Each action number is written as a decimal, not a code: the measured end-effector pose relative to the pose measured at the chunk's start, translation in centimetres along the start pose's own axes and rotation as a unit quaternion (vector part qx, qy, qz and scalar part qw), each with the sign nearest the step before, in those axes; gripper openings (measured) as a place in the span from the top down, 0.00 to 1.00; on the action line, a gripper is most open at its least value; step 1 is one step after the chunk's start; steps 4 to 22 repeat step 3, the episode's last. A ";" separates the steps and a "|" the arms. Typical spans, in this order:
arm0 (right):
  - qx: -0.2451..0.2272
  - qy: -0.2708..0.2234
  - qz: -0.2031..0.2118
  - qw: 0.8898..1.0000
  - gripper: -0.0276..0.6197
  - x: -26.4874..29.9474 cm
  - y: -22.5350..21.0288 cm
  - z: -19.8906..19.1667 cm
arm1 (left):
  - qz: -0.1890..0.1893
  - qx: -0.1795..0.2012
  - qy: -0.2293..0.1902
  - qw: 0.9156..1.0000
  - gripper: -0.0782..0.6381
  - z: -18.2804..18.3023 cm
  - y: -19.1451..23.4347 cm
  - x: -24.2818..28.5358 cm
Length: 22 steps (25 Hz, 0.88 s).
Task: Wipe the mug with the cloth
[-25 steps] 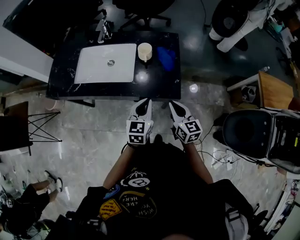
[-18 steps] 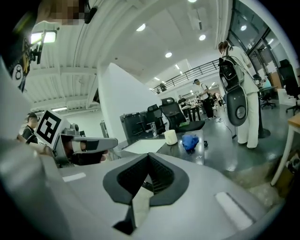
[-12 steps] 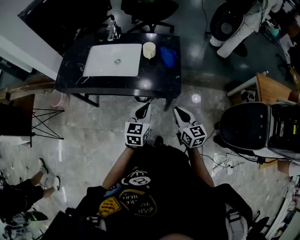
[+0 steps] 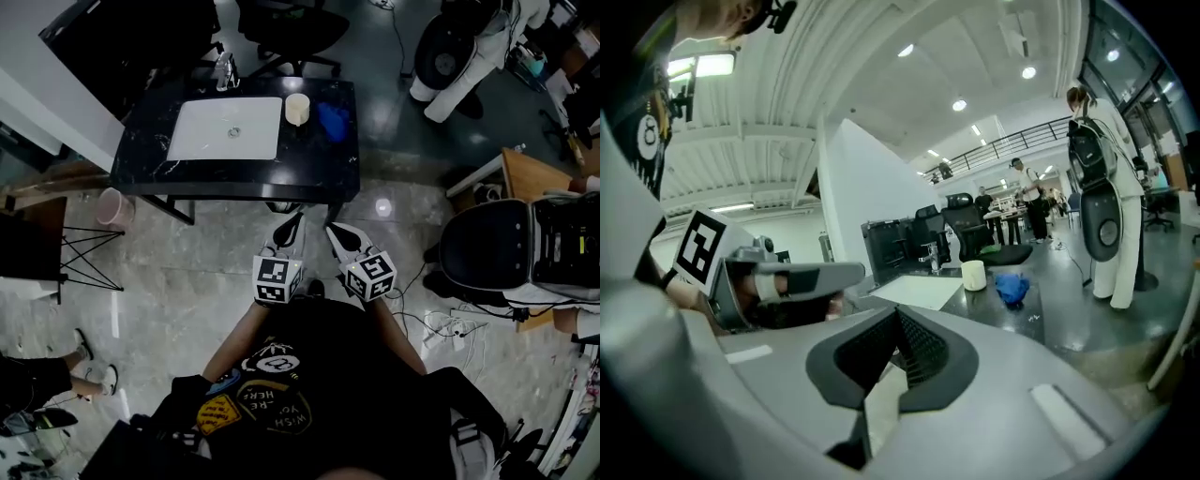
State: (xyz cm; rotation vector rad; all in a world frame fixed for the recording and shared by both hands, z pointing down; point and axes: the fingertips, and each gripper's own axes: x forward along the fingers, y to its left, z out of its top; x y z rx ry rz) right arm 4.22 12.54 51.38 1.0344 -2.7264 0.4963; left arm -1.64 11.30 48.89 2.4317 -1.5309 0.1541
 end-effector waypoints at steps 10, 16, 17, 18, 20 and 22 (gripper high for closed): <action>0.021 0.010 -0.010 1.000 0.95 -0.4 0.1 -1.1 | 0.010 0.011 -0.024 1.000 0.88 1.1 0.2 -1.0; 0.021 0.010 -0.010 1.000 0.95 -0.4 0.1 -1.1 | 0.010 0.011 -0.024 1.000 0.88 1.1 0.2 -1.0; 0.021 0.010 -0.010 1.000 0.95 -0.4 0.1 -1.1 | 0.010 0.011 -0.024 1.000 0.88 1.1 0.2 -1.0; 0.021 0.010 -0.010 1.000 0.95 -0.4 0.1 -1.1 | 0.010 0.011 -0.024 1.000 0.88 1.1 0.2 -1.0; 0.021 0.010 -0.010 1.000 0.95 -0.4 0.1 -1.1 | 0.010 0.011 -0.024 1.000 0.88 1.1 0.2 -1.0; 0.021 0.010 -0.010 1.000 0.95 -0.4 0.1 -1.1 | 0.010 0.011 -0.024 1.000 0.88 1.1 0.2 -1.0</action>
